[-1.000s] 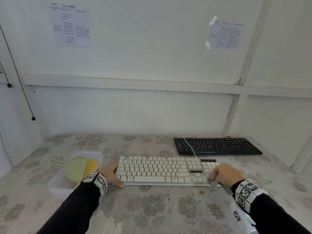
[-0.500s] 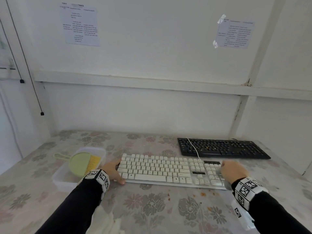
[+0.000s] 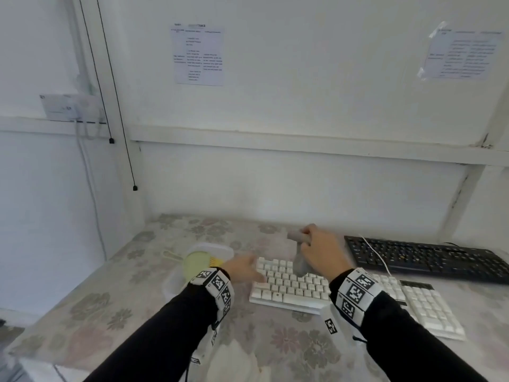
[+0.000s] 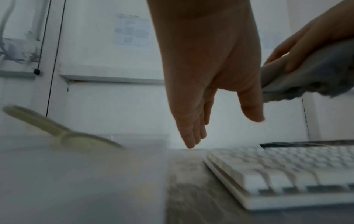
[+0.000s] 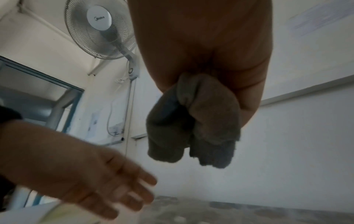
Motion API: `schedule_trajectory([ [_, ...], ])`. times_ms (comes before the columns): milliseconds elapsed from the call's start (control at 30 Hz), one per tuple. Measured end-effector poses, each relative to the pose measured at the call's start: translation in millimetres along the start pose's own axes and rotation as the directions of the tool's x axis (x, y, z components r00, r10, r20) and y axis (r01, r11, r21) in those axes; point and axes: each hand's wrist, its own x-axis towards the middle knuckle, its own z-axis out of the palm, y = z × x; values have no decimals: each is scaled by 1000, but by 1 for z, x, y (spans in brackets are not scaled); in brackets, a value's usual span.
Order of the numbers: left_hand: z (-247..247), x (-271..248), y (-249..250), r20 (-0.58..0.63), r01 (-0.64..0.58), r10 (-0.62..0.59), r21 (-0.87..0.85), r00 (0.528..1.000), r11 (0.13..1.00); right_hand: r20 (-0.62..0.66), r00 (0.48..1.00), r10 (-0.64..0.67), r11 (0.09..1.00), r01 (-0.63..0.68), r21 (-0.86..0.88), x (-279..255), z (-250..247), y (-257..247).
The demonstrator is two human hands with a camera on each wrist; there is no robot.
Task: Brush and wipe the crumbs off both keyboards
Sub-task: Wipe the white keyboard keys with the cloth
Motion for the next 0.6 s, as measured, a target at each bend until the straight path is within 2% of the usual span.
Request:
schedule_trajectory([
  [67,-23,-6,-3,-171,-42,15,-156,985,987,19,1000,-19,996,18,91,5,18,-29],
  [133,-51,-14,-16,-352,-116,8,-286,936,951,45,997,-63,986,56,155,9,36,-56],
  [200,-77,-22,-38,-531,-147,-31,-288,847,946,55,995,-88,982,78,173,11,53,-81],
  [267,-97,-30,-65,-661,-134,-97,-290,744,948,88,992,-86,981,68,184,13,71,-99],
  [333,-110,-37,-95,-732,-103,-218,-367,645,925,126,990,-65,983,41,180,14,89,-114],
  [367,-114,-38,-111,-734,-73,-294,-422,612,903,140,988,-61,984,36,174,15,96,-121],
  [400,-118,-38,-127,-704,-31,-372,-488,605,873,153,987,-55,985,29,169,15,104,-125],
  [433,-121,-36,-141,-642,1,-441,-565,627,825,169,984,-46,987,18,161,15,110,-129],
  [467,-121,-35,-152,-547,33,-499,-651,672,759,182,983,-39,990,13,143,15,116,-132],
  [533,-117,-34,-162,-319,87,-572,-818,756,569,178,983,-38,996,22,92,13,128,-135],
  [600,-109,-36,-163,-143,111,-563,-913,814,392,169,985,-37,998,27,61,12,138,-138],
])
